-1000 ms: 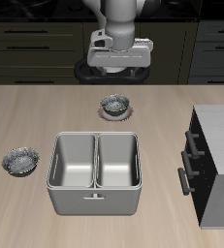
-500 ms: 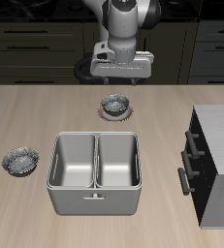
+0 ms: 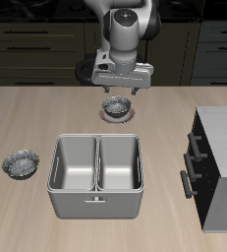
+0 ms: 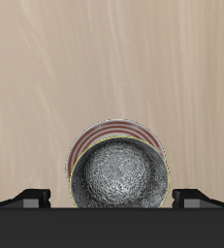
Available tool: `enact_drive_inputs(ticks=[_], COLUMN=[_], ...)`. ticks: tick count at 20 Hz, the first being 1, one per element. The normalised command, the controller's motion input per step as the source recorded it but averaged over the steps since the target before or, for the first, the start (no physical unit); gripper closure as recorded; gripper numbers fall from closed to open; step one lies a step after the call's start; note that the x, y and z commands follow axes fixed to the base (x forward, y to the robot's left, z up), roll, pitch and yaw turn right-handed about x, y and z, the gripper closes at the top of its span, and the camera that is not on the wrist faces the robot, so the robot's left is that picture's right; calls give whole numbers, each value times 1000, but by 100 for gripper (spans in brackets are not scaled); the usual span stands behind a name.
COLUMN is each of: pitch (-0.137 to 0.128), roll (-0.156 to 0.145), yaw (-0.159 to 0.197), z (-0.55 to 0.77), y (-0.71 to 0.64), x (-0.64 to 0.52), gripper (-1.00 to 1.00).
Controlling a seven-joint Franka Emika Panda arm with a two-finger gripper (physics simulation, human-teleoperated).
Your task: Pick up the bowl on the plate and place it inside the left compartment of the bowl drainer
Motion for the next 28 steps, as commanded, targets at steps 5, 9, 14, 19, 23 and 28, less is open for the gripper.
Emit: enact_drive_inputs(ticks=[5, 9, 14, 19, 23, 28], pitch=[8, 49, 38, 36, 47, 40], roll=[-3, 42, 12, 33, 12, -4], yaw=[-22, -71, -22, -27, -51, -62], z=[-160, -461, -241, -211, -290, -299], y=[36, 284, 102, 161, 49, -66], x=[-34, -106, -54, -41, -137, -272], gripper=[-100, -100, -100, -100, -100, -100])
